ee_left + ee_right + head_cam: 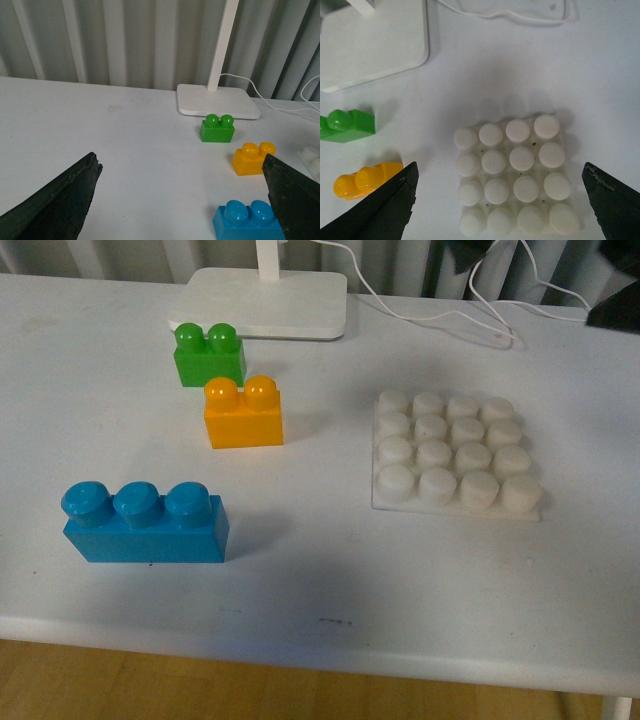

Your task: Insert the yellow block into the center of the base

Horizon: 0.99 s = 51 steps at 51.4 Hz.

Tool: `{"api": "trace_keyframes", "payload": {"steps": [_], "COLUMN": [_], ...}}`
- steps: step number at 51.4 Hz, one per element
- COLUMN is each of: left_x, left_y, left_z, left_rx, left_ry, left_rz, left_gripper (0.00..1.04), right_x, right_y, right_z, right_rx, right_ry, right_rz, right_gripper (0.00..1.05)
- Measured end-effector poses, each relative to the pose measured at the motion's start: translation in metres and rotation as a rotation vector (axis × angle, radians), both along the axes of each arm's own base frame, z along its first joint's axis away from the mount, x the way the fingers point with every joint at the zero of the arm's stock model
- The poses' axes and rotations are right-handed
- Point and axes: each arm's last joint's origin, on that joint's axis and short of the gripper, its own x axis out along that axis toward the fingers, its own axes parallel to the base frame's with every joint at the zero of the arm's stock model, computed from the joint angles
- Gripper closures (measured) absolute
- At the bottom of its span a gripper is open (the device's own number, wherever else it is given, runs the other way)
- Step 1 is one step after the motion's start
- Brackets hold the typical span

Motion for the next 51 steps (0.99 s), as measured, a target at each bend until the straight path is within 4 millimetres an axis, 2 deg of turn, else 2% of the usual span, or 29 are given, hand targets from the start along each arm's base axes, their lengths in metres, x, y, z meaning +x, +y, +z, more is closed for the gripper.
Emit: {"api": "trace_keyframes", "payload": {"steps": [6, 14, 21, 29, 35, 40, 44, 51], "left_x": [0.000, 0.000, 0.000, 0.000, 0.000, 0.000, 0.000, 0.000], "left_y": [0.000, 0.000, 0.000, 0.000, 0.000, 0.000, 0.000, 0.000], "left_z": [0.000, 0.000, 0.000, 0.000, 0.000, 0.000, 0.000, 0.000], "left_rx": [0.000, 0.000, 0.000, 0.000, 0.000, 0.000, 0.000, 0.000], "left_ry": [0.000, 0.000, 0.000, 0.000, 0.000, 0.000, 0.000, 0.000], "left_rz": [0.000, 0.000, 0.000, 0.000, 0.000, -0.001, 0.001, -0.002], "left_gripper": [0.06, 0.06, 0.06, 0.06, 0.06, 0.06, 0.06, 0.06], "right_x": [-0.022, -0.065, -0.093, -0.137, -0.145, -0.147, -0.153, -0.161], "right_y": [-0.026, -0.064, -0.087, -0.115, -0.119, -0.125, -0.129, -0.129], "right_z": [0.013, 0.024, 0.022, 0.004, 0.004, -0.002, -0.014, -0.028], "right_rx": [0.009, -0.024, -0.051, -0.083, -0.108, -0.201, -0.280, -0.307], "right_ry": [-0.117, -0.316, -0.409, -0.506, -0.545, -0.681, -0.716, -0.717], "right_rz": [0.030, 0.074, 0.061, 0.020, 0.004, 0.008, -0.005, 0.006], "right_gripper": [0.09, 0.09, 0.09, 0.09, 0.09, 0.24, 0.44, 0.74]}}
